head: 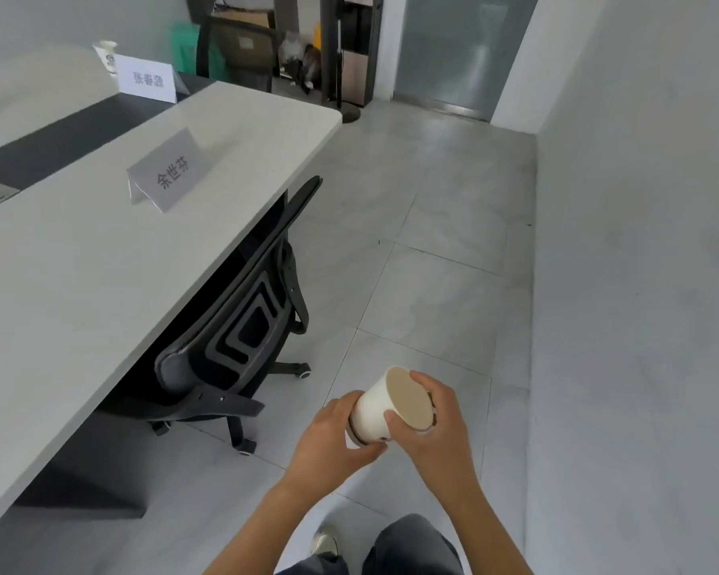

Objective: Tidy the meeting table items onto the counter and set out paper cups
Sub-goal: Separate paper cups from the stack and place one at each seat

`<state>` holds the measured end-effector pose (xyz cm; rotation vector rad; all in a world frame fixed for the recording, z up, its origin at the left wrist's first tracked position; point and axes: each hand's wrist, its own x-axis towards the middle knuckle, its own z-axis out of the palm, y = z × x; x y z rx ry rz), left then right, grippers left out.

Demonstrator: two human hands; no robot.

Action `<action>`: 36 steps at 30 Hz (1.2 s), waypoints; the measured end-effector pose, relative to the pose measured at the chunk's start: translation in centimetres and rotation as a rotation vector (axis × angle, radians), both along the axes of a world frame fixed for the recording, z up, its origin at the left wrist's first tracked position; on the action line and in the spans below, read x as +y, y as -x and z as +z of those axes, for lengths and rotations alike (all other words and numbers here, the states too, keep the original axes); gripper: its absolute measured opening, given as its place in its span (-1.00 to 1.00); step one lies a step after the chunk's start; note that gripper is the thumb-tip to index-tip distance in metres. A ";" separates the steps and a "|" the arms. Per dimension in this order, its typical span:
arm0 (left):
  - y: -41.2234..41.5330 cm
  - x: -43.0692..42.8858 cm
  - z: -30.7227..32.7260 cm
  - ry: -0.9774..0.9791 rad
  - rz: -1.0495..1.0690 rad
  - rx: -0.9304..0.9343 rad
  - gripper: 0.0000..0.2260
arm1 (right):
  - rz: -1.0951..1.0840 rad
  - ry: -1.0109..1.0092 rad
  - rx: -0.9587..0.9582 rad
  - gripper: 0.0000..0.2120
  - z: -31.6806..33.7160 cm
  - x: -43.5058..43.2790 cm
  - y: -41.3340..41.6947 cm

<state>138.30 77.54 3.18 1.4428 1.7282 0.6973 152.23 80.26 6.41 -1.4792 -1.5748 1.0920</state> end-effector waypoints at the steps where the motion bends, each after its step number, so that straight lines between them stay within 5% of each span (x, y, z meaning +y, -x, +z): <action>1: 0.0 0.9 -0.2 0.008 0.002 0.017 -0.46 | -0.004 0.014 0.001 -0.46 -0.3 1.1 -0.1; 15: -6.5 23.0 0.8 -0.056 0.280 0.061 -0.50 | 0.209 -0.084 -0.036 -0.46 0.6 26.2 -5.1; 19: -6.8 26.6 2.2 -0.057 0.325 0.200 -0.49 | 0.191 0.009 0.047 -0.55 0.4 31.8 -5.3; 28: 2.4 32.5 7.5 -0.305 0.736 0.488 -0.50 | 0.363 0.022 0.084 -0.54 0.4 41.4 2.3; 36: 15.2 37.7 10.2 -0.327 1.063 0.410 -0.66 | 0.412 -0.036 0.112 -0.59 2.6 49.7 13.6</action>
